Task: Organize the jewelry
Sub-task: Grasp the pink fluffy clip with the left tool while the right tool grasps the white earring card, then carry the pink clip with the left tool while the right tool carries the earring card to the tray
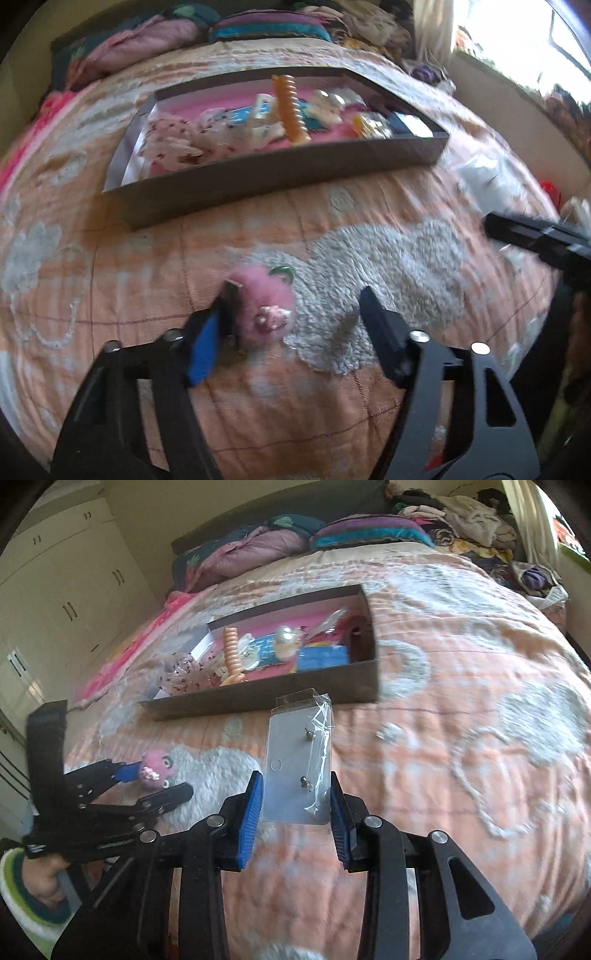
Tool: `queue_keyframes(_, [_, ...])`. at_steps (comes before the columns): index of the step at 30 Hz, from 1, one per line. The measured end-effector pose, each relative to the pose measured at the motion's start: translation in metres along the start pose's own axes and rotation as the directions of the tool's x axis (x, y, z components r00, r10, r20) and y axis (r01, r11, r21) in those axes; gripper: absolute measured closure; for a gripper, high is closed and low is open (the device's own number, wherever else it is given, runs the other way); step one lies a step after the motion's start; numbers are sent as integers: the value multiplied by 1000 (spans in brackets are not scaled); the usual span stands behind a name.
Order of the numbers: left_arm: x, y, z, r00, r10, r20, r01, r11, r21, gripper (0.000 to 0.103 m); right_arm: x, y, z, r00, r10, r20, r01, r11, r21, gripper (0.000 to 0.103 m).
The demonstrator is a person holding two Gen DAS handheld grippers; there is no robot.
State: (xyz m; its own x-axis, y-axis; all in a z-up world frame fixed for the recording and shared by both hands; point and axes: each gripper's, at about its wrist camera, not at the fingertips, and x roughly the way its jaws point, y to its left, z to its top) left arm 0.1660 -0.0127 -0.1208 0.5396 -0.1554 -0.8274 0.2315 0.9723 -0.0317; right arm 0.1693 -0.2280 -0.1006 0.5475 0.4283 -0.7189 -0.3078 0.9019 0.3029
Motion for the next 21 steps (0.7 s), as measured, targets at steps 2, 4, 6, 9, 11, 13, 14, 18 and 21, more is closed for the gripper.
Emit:
queue_keyframes(2, [-1,-10,0,1000,3,9,-4,999,44,75,-11,-4,-5,1000,-9,11,9,1000,12,70])
queue_keyframes(4, [-3,-22,0,1000,-27,12,26,996,85,81,-28,-6,-9,999,-13,37,12,1000,18,70])
queue_keyframes(6, [-7,-37,1,999,-48,19,45,992,119,81,-43,-7,-11,998,-18,68,17,1000,15,70])
queue_keyframes(9, [-20,-59,4,994,-95,46,87,984,157,82,-69,-8,-11,992,-33,123,33,999,3,70])
queue_keyframes(11, [-30,-68,8,991,-115,61,103,980,169,82,-81,-10,-12,989,-34,147,34,999,4,70])
queue_keyframes(13, [-40,-74,14,990,-116,77,101,979,178,82,-97,-14,-14,984,-39,175,37,999,12,70])
queue_keyframes(14, [-44,-75,17,989,-121,87,104,979,178,82,-105,-15,-14,980,-47,192,45,999,13,70])
queue_keyframes(18, [-71,-77,36,980,-121,160,93,981,171,82,-125,-18,-13,970,-59,237,59,998,10,70])
queue_keyframes(21, [-87,-72,50,972,-115,207,83,985,154,82,-137,-16,-8,962,-64,265,68,998,-8,70])
